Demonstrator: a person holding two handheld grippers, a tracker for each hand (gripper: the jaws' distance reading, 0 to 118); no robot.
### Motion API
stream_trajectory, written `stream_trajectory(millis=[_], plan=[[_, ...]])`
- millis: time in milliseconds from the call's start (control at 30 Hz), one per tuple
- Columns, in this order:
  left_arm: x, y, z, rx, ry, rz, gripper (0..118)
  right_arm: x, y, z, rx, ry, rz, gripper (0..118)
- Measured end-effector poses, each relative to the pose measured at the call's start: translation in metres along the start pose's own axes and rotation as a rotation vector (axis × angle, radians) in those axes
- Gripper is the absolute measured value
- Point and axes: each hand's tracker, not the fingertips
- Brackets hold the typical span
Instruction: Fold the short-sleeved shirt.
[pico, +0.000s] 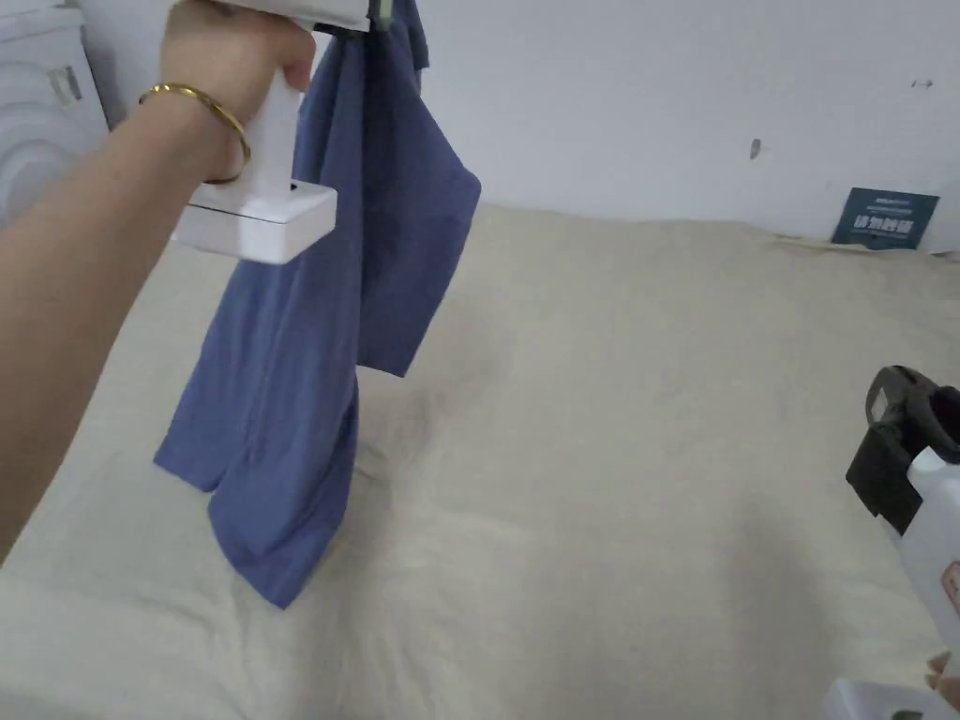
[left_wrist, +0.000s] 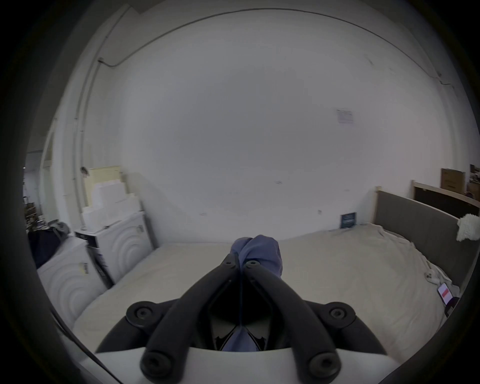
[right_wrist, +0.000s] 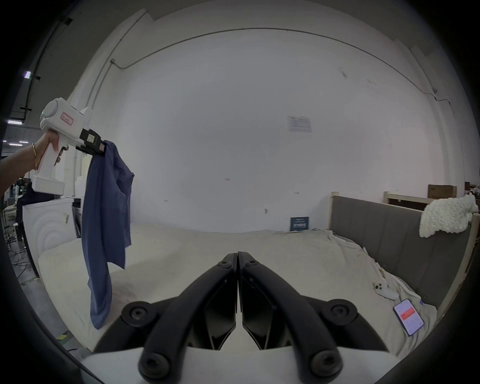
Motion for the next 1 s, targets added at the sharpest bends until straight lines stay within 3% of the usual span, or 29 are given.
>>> stream_trajectory(millis=[400, 700, 867, 900, 967, 1000], plan=[[0.226, -0.086, -0.024, -0.154, -0.499, 0.049, 0, 0.072, -0.023, 0.022, -0.062, -0.199, -0.062, 0], [0.368, -0.200, -0.024, -0.384, -0.701, -0.113, 0, 0.101, -0.047, 0.031, -0.127, -0.289, -0.096, 0], [0.419, -0.264, -0.024, -0.500, -0.749, -0.295, 0, 0.108, -0.057, 0.030, -0.159, -0.305, -0.097, 0], [0.426, -0.274, -0.018, -0.531, -0.757, -0.298, 3, 0.109, -0.059, 0.030, -0.163, -0.308, -0.102, 0], [0.433, -0.290, -0.019, -0.576, -0.781, -0.283, 22, 0.111, -0.061, 0.029, -0.172, -0.314, -0.110, 0], [0.435, -0.295, -0.020, -0.594, -0.779, -0.273, 44, 0.111, -0.062, 0.029, -0.174, -0.317, -0.114, 0]])
